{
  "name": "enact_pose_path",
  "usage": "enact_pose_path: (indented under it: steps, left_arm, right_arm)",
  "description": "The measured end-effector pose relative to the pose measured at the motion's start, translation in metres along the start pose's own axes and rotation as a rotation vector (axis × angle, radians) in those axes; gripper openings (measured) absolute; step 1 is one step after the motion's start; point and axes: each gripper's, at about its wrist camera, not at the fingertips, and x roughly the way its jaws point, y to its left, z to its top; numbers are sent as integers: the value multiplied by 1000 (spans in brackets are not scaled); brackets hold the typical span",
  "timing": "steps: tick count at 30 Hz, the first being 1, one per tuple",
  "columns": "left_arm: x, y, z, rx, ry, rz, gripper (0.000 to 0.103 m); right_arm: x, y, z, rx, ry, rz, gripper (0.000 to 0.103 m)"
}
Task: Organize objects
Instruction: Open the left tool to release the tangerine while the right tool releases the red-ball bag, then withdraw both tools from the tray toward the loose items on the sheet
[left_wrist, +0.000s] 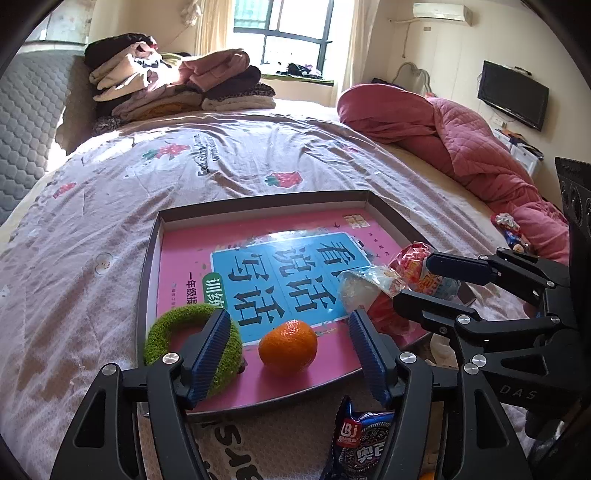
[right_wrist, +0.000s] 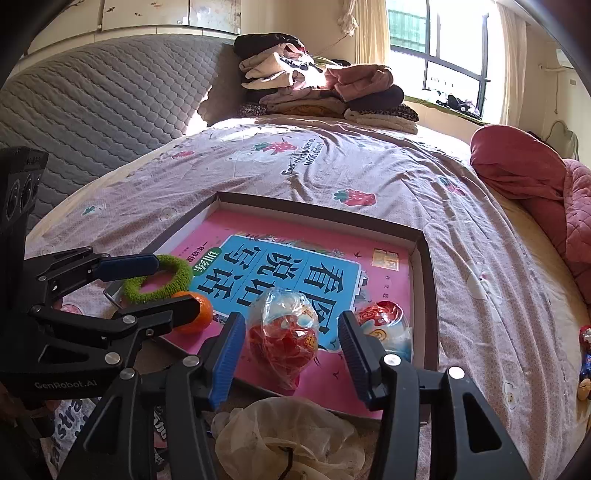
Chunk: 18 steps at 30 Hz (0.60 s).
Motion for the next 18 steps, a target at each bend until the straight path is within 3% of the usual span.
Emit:
enact_pose_path:
  steps: [18]
  left_arm:
    - [-29, -4, 0, -5, -41, 31, 70]
  right_arm:
    - [-34, -9, 3, 42, -59, 12, 54]
